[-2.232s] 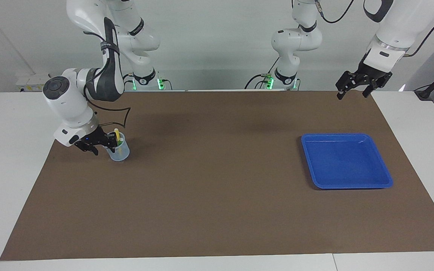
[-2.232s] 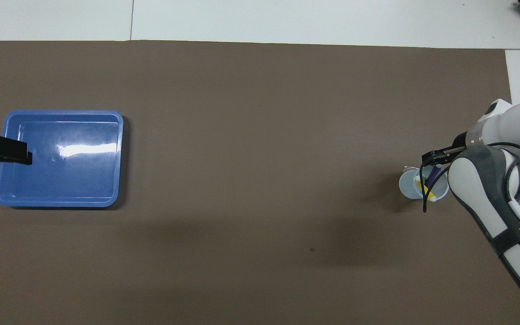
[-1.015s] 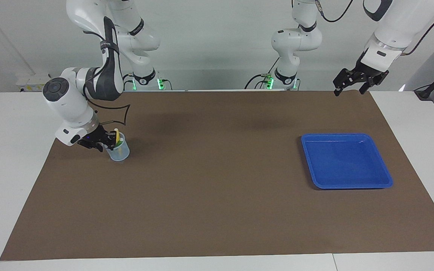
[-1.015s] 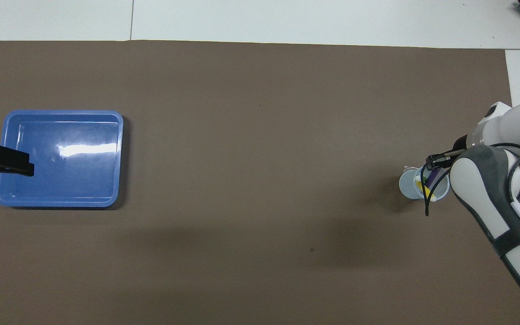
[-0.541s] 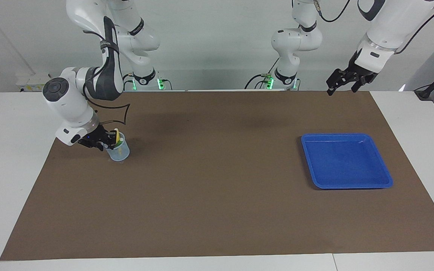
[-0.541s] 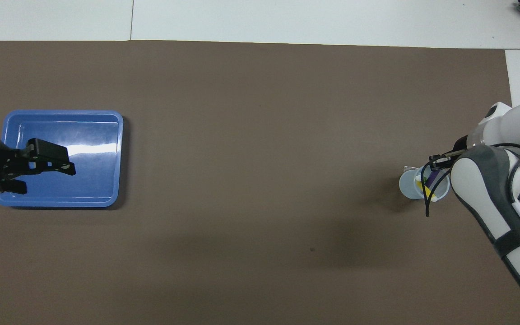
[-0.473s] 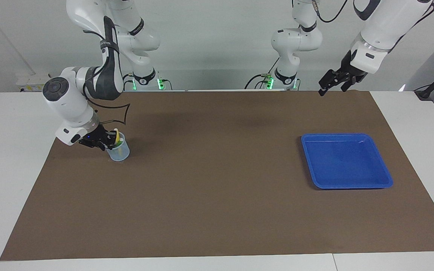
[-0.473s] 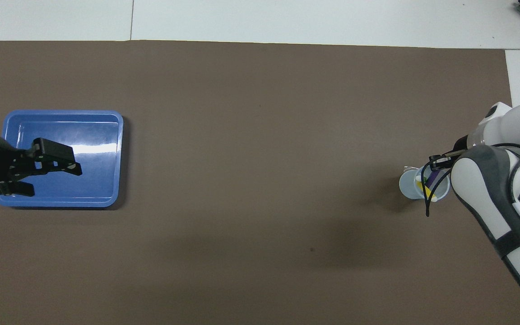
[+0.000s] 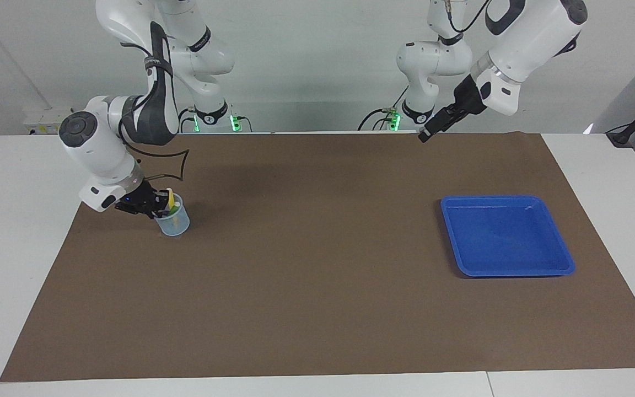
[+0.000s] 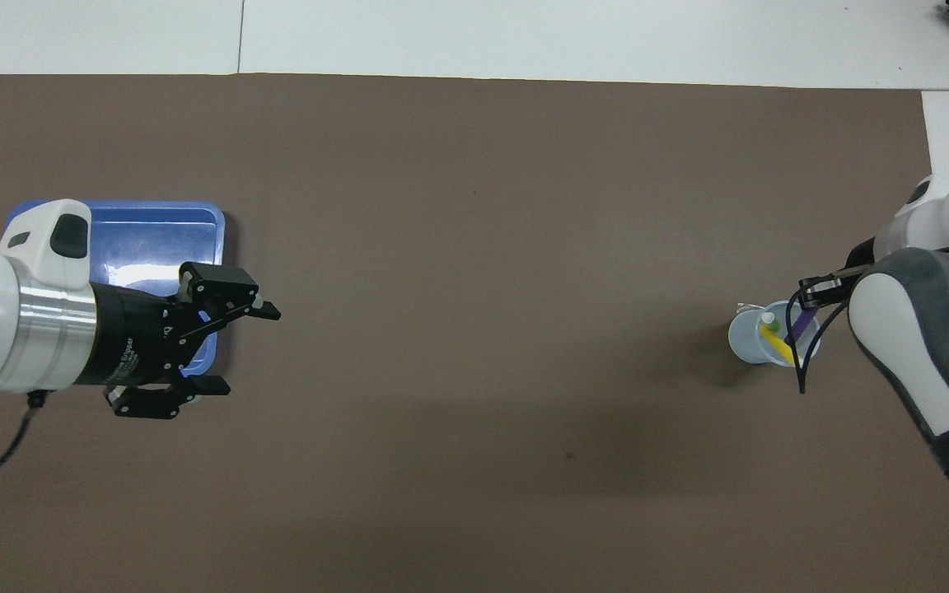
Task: Right arm passes pens to left for tray arrangement
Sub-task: 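Lift the purple pen with the right gripper while the left gripper approaches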
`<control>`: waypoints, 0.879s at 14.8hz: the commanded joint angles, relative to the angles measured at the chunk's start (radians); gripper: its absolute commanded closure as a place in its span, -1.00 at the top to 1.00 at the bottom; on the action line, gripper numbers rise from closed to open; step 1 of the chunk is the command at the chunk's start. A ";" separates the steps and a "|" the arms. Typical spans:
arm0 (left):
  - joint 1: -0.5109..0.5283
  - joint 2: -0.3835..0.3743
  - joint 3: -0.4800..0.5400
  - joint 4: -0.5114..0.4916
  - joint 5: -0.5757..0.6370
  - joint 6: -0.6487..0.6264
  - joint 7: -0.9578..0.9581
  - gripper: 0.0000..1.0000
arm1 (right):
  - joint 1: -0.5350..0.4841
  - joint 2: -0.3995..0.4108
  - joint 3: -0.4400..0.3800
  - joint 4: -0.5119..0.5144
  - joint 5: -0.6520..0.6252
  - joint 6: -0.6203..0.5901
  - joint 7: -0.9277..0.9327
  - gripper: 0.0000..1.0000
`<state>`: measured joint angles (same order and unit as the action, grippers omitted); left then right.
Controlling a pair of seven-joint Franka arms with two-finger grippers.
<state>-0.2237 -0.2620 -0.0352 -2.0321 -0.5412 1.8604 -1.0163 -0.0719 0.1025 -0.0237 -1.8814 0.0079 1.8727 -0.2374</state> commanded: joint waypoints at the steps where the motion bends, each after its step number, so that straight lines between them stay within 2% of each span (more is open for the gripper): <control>1: -0.046 -0.089 0.015 -0.141 -0.127 0.172 -0.227 1.00 | -0.002 -0.038 0.008 0.132 0.012 -0.141 -0.014 -1.00; 4: -0.065 -0.089 0.015 -0.146 -0.212 0.220 -0.393 1.00 | -0.003 -0.049 0.047 0.217 0.042 -0.201 -0.002 -1.00; 6: -0.054 -0.089 0.017 -0.145 -0.227 0.220 -0.473 1.00 | -0.003 -0.061 0.050 0.217 0.186 -0.188 0.073 -1.00; 8: -0.054 -0.089 0.017 -0.145 -0.236 0.224 -0.516 1.00 | 0.004 -0.061 0.053 0.216 0.306 -0.179 0.232 -1.00; 9: -0.054 -0.089 0.017 -0.145 -0.244 0.226 -0.519 1.00 | 0.039 -0.061 0.053 0.215 0.334 -0.164 0.300 -1.00; 13: -0.065 -0.089 0.015 -0.154 -0.273 0.264 -0.597 1.00 | 0.190 -0.064 0.053 0.176 0.386 0.029 0.583 -1.00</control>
<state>-0.2691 -0.3220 -0.0244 -2.1444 -0.7867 2.0789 -1.5639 0.0483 0.0406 0.0297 -1.6804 0.3677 1.8141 0.2112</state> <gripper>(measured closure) 0.000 0.828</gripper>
